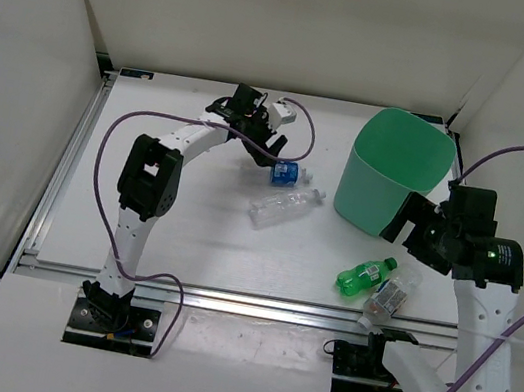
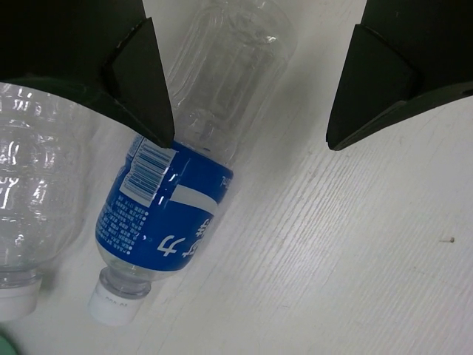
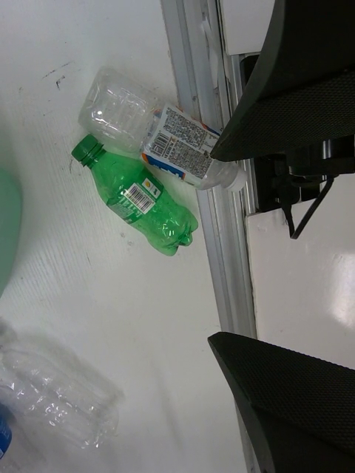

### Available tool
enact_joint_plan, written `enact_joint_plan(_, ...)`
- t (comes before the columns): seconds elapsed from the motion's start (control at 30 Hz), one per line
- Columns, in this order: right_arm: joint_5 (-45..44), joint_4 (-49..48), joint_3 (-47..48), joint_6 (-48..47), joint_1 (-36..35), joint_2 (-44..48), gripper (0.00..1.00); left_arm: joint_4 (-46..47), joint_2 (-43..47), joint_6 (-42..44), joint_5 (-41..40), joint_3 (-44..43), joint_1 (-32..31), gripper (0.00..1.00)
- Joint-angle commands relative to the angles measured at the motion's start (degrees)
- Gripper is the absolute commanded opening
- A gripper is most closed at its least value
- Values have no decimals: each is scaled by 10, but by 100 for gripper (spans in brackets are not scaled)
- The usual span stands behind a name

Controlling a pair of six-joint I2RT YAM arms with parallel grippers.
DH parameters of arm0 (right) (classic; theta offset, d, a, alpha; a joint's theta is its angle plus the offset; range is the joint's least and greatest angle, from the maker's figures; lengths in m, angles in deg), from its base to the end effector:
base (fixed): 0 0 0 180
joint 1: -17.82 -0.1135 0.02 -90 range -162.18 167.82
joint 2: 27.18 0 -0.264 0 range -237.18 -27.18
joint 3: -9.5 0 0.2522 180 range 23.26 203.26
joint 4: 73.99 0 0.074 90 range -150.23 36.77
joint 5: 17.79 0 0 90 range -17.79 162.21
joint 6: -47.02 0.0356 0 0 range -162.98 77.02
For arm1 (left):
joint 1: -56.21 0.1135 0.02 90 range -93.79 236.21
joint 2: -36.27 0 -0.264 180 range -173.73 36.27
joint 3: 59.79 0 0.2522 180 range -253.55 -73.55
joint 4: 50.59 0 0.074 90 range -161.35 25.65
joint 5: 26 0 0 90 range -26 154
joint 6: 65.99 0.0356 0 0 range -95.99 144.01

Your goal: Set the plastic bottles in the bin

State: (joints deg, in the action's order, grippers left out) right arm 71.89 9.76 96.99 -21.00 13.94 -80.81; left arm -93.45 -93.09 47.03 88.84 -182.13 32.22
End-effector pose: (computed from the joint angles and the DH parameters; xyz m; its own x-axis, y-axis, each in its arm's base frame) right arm 0.1432 0.0095 0.3828 -0.7316 0.3255 -0.5990 0.2262 0.9448 0.2372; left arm 0.4564 -0.2195 0.2055 -0.4020 0.5673 -0.7187 0.8404 0.5402 -0.0437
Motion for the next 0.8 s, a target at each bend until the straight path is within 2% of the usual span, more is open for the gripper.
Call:
enact_joint_plan(0.0, -9, -5, 13, -14, -3, 3, 100, -2, 34, 16, 54, -3, 1, 95)
enact_joint_plan(0.3, 1, -5, 8, -14, -3, 3, 100, -2, 50, 16, 54, -16, 1, 95)
enact_joint_plan(0.47, 1, -5, 8, -14, -3, 3, 100, -2, 55, 1, 100, -16, 1, 96)
enact_joint_plan(0.77, -5, -5, -10, -14, -3, 3, 100, -2, 82, -12, 152, 45, 1, 97)
